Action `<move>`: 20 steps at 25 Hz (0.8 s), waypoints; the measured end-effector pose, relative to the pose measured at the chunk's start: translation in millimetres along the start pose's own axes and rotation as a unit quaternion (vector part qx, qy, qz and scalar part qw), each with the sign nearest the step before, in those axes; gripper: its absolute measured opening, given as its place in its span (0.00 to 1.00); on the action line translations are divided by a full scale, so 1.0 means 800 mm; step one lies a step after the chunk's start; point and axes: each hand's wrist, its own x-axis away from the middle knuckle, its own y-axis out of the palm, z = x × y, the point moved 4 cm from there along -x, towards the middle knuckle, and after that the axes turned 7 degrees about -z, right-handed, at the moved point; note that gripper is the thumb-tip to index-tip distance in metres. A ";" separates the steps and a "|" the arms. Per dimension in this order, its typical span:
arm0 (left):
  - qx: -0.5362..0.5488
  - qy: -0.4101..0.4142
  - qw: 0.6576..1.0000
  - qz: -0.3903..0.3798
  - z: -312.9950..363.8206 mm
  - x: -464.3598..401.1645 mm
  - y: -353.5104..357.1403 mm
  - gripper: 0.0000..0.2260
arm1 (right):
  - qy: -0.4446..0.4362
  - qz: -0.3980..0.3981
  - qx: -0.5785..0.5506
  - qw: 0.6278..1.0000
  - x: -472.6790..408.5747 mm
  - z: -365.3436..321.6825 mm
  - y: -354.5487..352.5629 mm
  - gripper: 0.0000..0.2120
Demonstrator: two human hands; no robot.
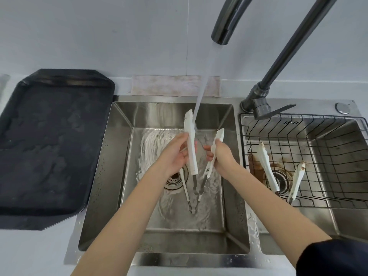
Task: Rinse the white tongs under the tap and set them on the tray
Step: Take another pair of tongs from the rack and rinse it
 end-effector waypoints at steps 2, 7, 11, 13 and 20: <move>0.006 0.004 0.999 -0.035 0.005 0.002 0.009 0.03 | 0.037 -0.034 -0.038 0.998 -0.001 0.007 0.001 0.22; -0.017 -0.001 0.996 -0.093 0.010 0.002 0.033 0.03 | 0.065 -0.060 0.021 0.996 -0.001 0.016 -0.003 0.13; -0.083 0.000 0.996 -0.039 0.019 -0.003 0.056 0.08 | 0.090 -0.077 0.045 0.992 -0.006 0.022 0.002 0.14; -0.133 0.020 0.991 0.011 0.031 -0.007 0.060 0.11 | 0.094 -0.061 0.078 0.991 -0.006 0.022 0.002 0.12; -0.080 0.062 0.994 -0.047 0.053 -0.014 0.064 0.07 | 0.099 -0.027 0.049 0.993 0.005 0.014 0.000 0.16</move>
